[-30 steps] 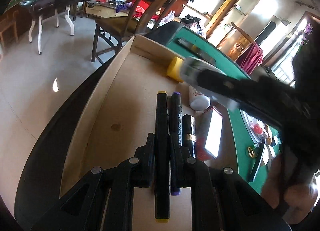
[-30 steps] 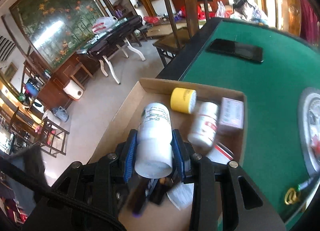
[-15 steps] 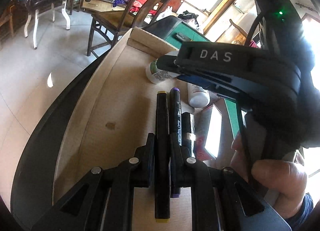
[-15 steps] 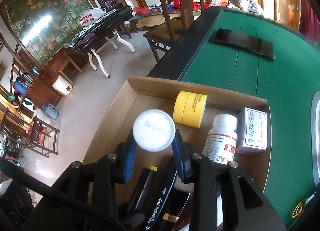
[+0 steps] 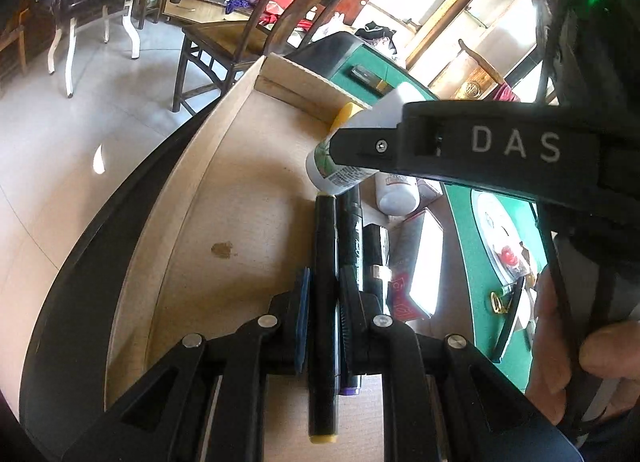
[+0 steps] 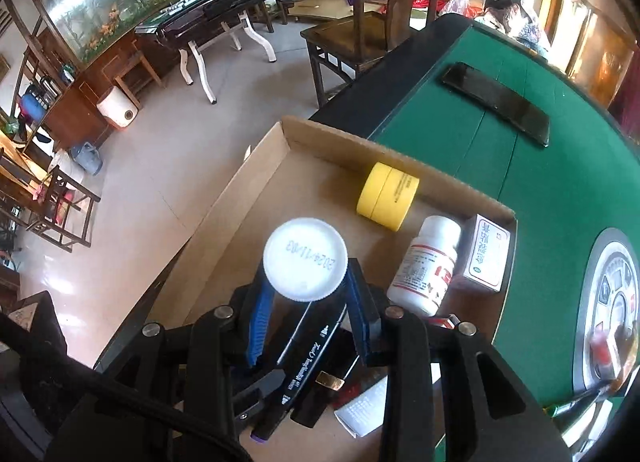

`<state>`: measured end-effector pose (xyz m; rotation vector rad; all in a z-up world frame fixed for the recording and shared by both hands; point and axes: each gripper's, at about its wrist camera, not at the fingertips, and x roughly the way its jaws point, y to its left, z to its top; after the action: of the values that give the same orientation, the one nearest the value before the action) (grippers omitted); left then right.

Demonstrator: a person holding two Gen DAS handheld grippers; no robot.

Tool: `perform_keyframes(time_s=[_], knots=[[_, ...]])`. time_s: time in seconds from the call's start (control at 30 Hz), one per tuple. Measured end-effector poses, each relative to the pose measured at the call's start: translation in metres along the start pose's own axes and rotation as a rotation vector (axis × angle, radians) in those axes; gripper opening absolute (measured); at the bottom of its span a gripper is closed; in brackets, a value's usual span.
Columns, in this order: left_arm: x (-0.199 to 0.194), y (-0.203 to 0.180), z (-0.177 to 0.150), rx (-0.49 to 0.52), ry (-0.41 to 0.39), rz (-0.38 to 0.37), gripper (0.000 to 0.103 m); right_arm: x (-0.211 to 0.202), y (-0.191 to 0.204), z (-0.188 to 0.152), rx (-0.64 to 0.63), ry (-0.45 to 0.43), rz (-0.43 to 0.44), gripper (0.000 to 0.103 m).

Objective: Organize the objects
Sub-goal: 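Carry the white bottle and marker to the tray and release both inside, then grasp a blue-capped black marker with the left tool while the right tool reaches the snack bag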

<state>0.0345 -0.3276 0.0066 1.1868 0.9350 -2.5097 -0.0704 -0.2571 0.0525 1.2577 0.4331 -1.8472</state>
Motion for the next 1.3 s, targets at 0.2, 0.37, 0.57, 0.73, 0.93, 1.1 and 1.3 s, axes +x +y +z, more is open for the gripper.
perform_keyframes(time_s=[0.2,0.37,0.57,0.73,0.93,1.1,1.3], knots=[[0.001,0.002,0.001,0.003,0.003,0.002,0.012,0.023,-0.005,0.011,0.041,0.021,0.013,0.032],[0.001,0.002,0.000,0.000,0.005,-0.004,0.012,0.034,-0.005,0.014,0.065,-0.004,0.016,0.032],[0.001,-0.001,-0.001,0.008,0.009,-0.009,0.012,0.023,-0.012,0.013,0.117,-0.058,0.059,0.032],[-0.002,-0.006,-0.003,0.017,-0.011,0.008,0.012,0.005,-0.022,0.003,0.157,-0.092,0.098,0.033],[-0.017,-0.010,-0.008,0.019,-0.075,0.052,0.012,-0.028,-0.032,-0.025,0.138,-0.142,0.078,0.033],[-0.037,-0.030,-0.012,0.072,-0.136,0.065,0.012,-0.089,-0.036,-0.063,0.088,-0.342,-0.063,0.033],[-0.043,-0.074,-0.023,0.171,-0.153,0.037,0.013,-0.134,-0.079,-0.121,0.169,-0.434,-0.027,0.035]])
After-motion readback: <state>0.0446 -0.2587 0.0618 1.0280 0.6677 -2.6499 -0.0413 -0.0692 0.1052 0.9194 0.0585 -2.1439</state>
